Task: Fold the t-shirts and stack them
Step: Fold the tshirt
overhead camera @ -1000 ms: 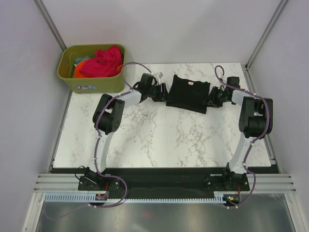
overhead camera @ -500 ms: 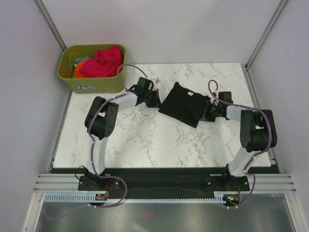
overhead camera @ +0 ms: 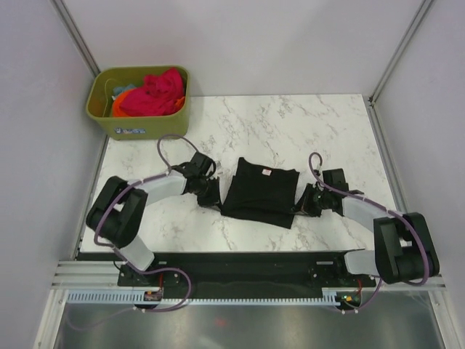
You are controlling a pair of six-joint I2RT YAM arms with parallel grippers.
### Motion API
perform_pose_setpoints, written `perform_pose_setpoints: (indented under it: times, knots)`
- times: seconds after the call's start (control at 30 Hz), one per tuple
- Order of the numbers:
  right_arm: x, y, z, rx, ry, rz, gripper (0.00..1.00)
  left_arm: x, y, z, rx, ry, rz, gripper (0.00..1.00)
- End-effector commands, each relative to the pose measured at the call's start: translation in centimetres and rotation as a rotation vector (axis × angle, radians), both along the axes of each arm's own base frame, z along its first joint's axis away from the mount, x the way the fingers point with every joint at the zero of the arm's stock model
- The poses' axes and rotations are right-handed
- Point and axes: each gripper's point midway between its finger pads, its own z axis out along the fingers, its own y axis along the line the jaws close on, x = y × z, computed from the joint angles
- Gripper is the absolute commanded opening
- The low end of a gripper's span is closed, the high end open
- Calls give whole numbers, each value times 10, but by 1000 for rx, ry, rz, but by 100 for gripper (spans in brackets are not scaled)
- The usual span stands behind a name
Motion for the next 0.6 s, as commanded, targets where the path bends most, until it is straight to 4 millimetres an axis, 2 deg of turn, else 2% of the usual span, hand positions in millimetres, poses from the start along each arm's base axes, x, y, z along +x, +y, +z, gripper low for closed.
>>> perform_pose_setpoints:
  times: [0.0,0.03,0.07,0.17,0.27,0.33,0.37,0.43,0.47,0.5,0.57]
  knots:
    - [-30,-12,-3,-62,59,-20,10,-30,11,14,17,7,68,12]
    - [-32,-12,-1,-59,52,-15,12,-34,7,27,-14,-22,64,18]
    - [-35,-10,2,-48,53,-12,19,-38,6,30,-27,-22,69,33]
    - [-31,-8,14,-36,25,-15,33,-33,1,59,-91,-86,90,49]
    - [-21,-10,28,-53,-5,-18,38,-13,0,82,-87,-183,104,53]
    - [-16,-16,32,-100,-7,-24,41,2,0,87,-60,-232,95,53]
    - [-5,-17,42,-112,-36,-25,44,13,-6,91,-59,-251,81,53]
    - [4,-27,40,-181,-42,-34,45,23,-15,92,-72,-275,23,50]
    - [14,-27,47,-191,-69,-25,45,32,-23,99,-100,-311,4,50]
    - [18,-28,43,-203,-64,-9,45,33,-30,92,-113,-300,-37,49]
    - [32,-29,48,-229,-111,36,44,45,-39,94,-139,-337,-60,49]
